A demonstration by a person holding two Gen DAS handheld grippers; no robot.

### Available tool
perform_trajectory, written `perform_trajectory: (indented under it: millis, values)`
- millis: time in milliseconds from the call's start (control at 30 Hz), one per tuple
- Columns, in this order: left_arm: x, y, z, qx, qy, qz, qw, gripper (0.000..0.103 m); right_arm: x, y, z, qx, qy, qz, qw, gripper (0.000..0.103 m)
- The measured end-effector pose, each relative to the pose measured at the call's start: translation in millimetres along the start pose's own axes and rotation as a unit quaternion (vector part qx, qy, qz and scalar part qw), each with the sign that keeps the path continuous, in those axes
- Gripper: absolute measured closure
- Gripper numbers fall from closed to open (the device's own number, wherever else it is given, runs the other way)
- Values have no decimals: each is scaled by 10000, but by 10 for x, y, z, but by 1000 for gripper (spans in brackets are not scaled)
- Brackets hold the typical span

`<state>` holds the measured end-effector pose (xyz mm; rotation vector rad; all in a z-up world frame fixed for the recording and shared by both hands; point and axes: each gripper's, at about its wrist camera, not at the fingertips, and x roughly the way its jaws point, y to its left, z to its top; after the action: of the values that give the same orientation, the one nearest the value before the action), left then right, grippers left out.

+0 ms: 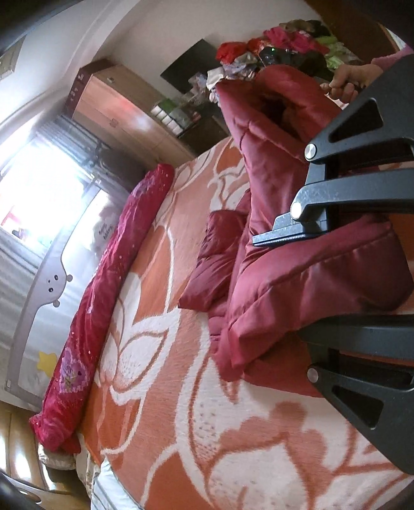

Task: Fold large clothes
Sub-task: 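Grasp the jacket edge with both tools and lift it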

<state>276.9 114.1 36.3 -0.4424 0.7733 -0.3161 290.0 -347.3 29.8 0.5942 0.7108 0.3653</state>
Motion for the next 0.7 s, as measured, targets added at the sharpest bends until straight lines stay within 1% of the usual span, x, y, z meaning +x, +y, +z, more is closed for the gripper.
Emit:
perform_trajectory:
  millis: [100,200,333,500,600,700]
  values:
    - [208,81,110,-48,47,133,9999,84,233,-136,125,144,32,-199,9997,80]
    - [483,228,226,-197,187,240,9993,83,484,-339,231,445,88,-337,9984,80]
    - [772,365,307,-361,307,217,9986,82,793,-574,279,743,173,-467,9960,80]
    - [1099,462,335,-403,385,347,9978,82,1094,-785,308,1043,177,-648,9923,80]
    - [1242,565,363,-592,457,346,9966,80,1258,-878,310,1124,172,-784,9904,80]
    - [1237,611,395,-742,436,235,9960,78,1391,-933,317,1131,206,-907,9892,80]
